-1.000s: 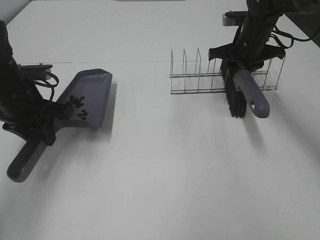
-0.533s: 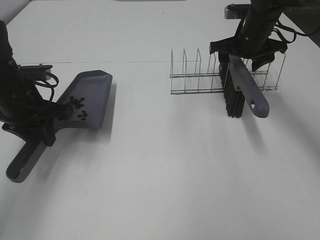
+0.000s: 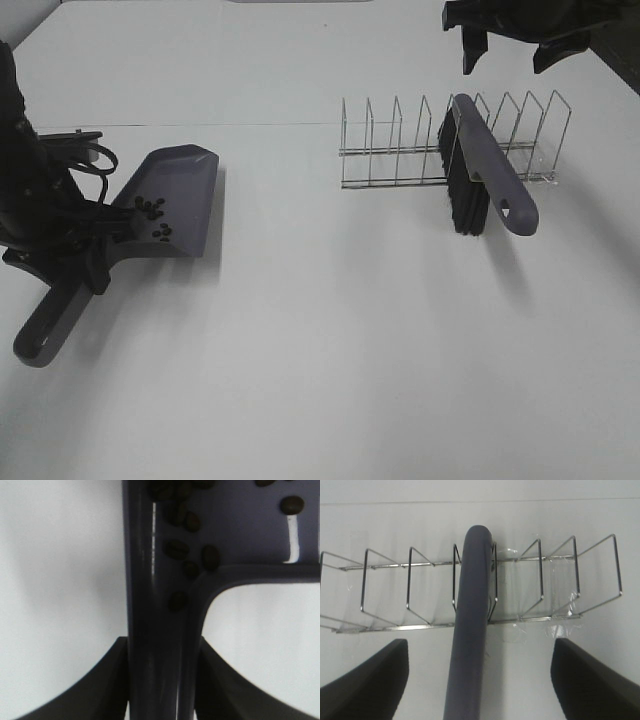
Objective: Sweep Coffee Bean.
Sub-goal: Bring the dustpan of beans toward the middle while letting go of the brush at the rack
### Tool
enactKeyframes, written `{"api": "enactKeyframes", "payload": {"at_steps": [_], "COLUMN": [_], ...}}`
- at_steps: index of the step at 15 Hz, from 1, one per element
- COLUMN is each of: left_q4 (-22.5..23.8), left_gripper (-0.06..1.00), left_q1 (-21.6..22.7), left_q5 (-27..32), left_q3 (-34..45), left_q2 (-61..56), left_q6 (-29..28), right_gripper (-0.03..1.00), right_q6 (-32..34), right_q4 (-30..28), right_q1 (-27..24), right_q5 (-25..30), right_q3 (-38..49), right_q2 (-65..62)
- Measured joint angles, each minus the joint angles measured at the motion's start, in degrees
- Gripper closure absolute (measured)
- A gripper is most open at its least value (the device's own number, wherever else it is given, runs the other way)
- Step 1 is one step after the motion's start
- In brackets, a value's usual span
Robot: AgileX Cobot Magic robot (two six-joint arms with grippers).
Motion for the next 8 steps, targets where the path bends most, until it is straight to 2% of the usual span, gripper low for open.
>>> {"api": "enactKeyframes", "payload": {"at_steps": [1,4,6,8], "left_q4": [-0.1,-0.2,-0.4,-0.7], "left_gripper": [0.61,0.61,0.61,0.61], "left_q1": [0.0,0.0,0.0,0.0], "left_q5": [0.0,0.1,-0.1,-0.5], "left_q3": [0.0,0.0,0.0,0.0], "left_q2": [0.0,0.0,0.0,0.0], "left_q6": [0.0,-0.1,-0.2,-0.2], "right_gripper": [0.23,0.23,0.23,0.23], "right_q6": [-3.7,-9.2,-11.4,-12.0], "right_q4": [2.5,10.1,14.5,15.4], "right_q1": [0.0,0.0,0.0,0.0], "right_q5": [3.7,7.0,6.2,3.6], "right_q3": [0.0,1.3,6.9,13.0], "right_q2": [-2.4,-7.8,-12.7,-16.6]}}
